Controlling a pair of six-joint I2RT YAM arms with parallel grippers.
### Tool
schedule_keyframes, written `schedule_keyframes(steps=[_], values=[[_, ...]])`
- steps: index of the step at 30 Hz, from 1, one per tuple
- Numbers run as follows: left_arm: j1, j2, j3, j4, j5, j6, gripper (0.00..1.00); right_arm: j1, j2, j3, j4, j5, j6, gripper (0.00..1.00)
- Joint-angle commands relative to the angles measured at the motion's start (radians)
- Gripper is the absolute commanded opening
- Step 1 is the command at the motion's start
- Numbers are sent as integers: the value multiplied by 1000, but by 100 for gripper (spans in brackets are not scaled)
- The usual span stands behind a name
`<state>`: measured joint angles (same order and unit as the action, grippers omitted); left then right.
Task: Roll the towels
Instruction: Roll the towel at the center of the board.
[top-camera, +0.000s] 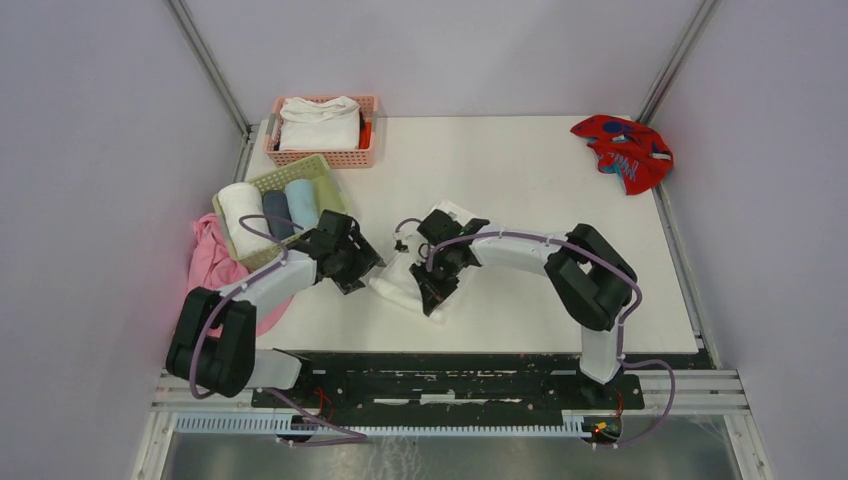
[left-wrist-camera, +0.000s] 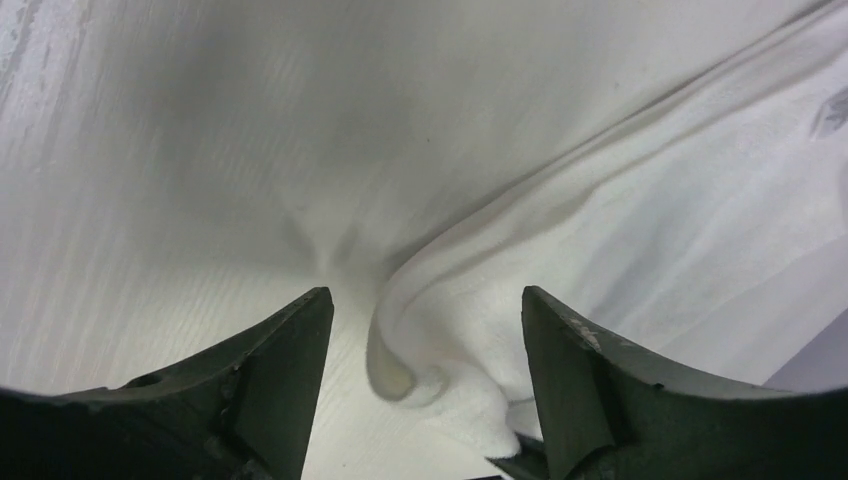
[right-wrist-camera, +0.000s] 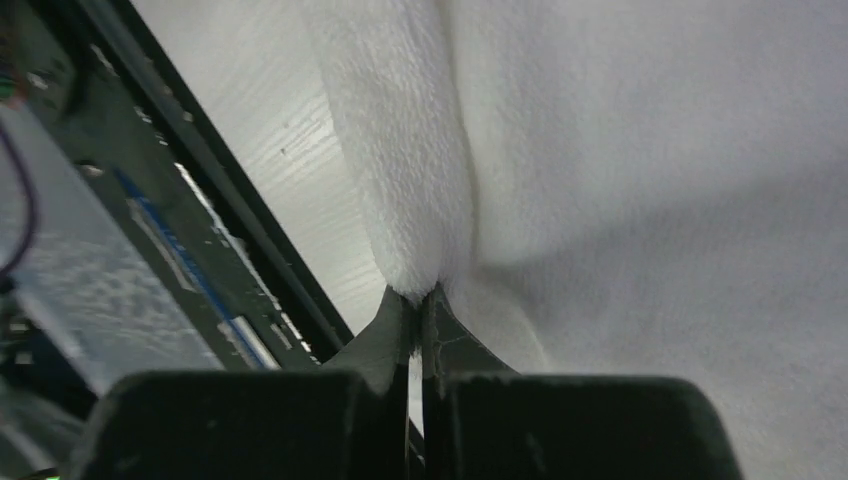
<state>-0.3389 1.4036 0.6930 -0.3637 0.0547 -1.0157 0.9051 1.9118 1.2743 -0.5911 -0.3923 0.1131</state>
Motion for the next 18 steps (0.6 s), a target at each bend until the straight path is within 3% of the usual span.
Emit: schedule_keyframes(steps=[1,8,18], values=[[4,-122,-6,-57,-5,26,78,-176,-43,-72,164,-427,165,0],[3,-201,-61,-39,72,-13,80,-338,64,-171,329,-643,345,0],[-5,-211,-102,157,200,-82,81,-393,208,-174,280,-642,361,0]])
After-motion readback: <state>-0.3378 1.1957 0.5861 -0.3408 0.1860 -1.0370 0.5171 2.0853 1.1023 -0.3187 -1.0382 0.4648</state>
